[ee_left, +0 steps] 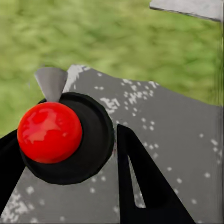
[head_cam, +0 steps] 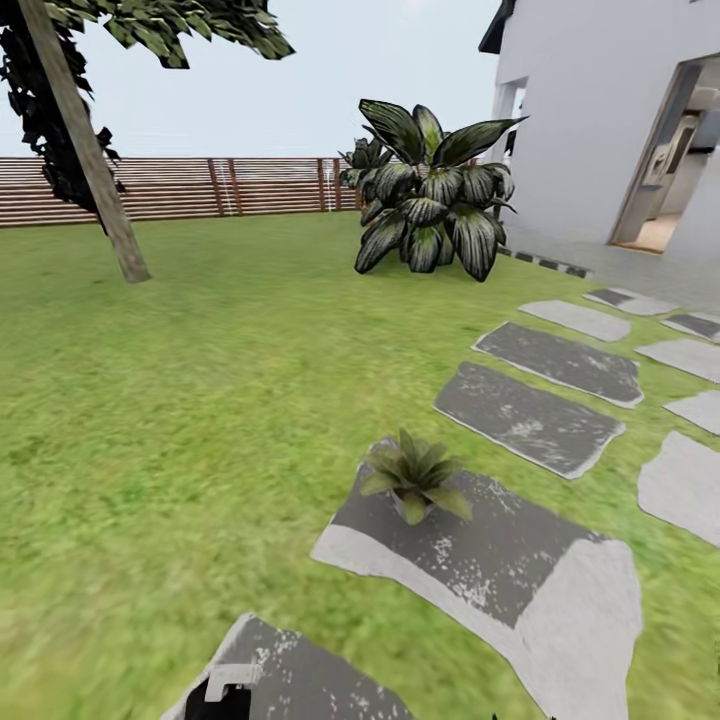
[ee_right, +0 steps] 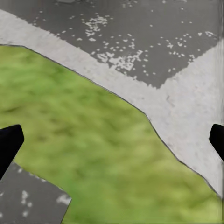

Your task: Pick up the pesticide atomizer in the garden and spray insectifuge to fully cover both potted plants in the garden.

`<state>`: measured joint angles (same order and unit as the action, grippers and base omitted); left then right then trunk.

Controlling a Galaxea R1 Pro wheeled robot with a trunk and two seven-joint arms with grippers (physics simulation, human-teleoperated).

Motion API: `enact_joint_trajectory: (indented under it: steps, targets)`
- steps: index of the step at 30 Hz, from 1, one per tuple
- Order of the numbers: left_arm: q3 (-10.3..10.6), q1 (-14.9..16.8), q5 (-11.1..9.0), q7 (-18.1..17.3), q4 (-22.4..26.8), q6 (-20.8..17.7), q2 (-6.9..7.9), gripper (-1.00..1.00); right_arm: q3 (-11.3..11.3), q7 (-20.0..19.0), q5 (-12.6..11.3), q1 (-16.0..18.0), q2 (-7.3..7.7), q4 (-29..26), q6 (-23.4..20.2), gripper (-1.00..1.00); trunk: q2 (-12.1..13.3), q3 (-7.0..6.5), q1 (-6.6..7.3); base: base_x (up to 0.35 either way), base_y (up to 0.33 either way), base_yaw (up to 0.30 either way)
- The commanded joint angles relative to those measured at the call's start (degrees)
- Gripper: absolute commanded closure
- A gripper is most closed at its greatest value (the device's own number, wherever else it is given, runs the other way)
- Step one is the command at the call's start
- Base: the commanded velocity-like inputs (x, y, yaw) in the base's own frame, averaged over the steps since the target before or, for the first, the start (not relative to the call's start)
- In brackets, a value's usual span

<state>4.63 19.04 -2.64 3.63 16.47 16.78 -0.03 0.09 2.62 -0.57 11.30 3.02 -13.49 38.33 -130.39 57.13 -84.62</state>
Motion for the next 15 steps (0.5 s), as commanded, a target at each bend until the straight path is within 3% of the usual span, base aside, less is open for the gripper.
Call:
enact_joint_trajectory:
  steps: [1, 15]
  targets:
    - [0.48, 0.03, -0.28, 0.41, -0.04, 0.19, 0.03, 1.00, 0.02, 0.10, -0.05, 0.04, -0.01, 0.05, 0.16, -1.00, -0.02, 0.05, -0.02, 0.338, 0.000, -0.282]
    - [0.46, 0.03, -0.35, 0.38, -0.04, 0.19, 0.06, 1.00, 0.08, 0.10, -0.05, 0.01, -0.03, 0.05, 0.16, -1.00, -0.02, -0.29, -0.02, 0.338, 0.000, -0.298]
